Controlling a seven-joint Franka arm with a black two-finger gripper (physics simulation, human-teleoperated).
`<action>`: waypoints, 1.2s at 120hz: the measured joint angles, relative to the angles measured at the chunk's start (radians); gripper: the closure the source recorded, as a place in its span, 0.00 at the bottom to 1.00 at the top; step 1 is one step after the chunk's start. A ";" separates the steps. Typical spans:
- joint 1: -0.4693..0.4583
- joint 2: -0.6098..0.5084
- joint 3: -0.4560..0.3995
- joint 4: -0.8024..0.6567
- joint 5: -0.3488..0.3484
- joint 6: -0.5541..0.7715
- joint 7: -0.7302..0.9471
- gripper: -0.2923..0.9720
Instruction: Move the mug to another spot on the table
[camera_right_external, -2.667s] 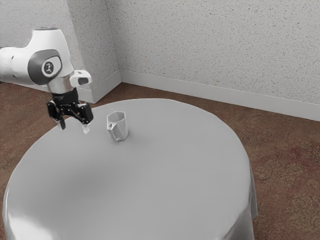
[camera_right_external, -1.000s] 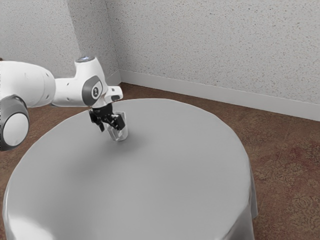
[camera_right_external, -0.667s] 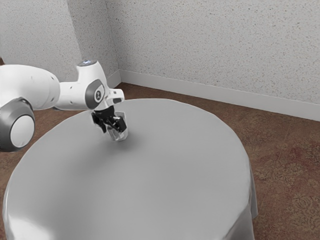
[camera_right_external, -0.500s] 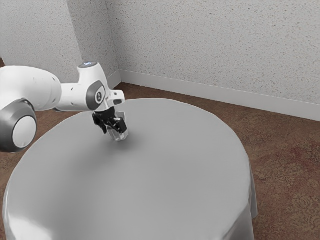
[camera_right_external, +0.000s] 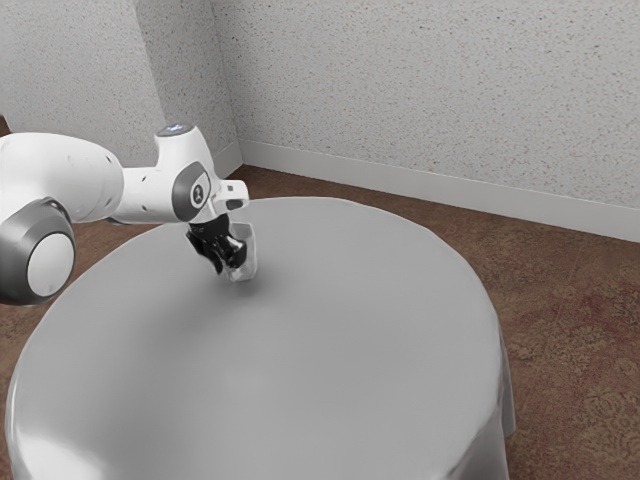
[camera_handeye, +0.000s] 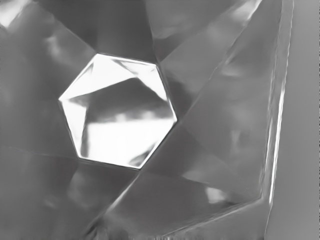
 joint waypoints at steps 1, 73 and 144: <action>0.000 0.000 0.000 0.000 0.000 0.000 0.000 0.62; -0.005 -0.041 0.000 -0.070 -0.059 0.118 0.008 0.72; -0.015 -0.369 -0.076 -0.531 -0.099 0.490 0.121 0.75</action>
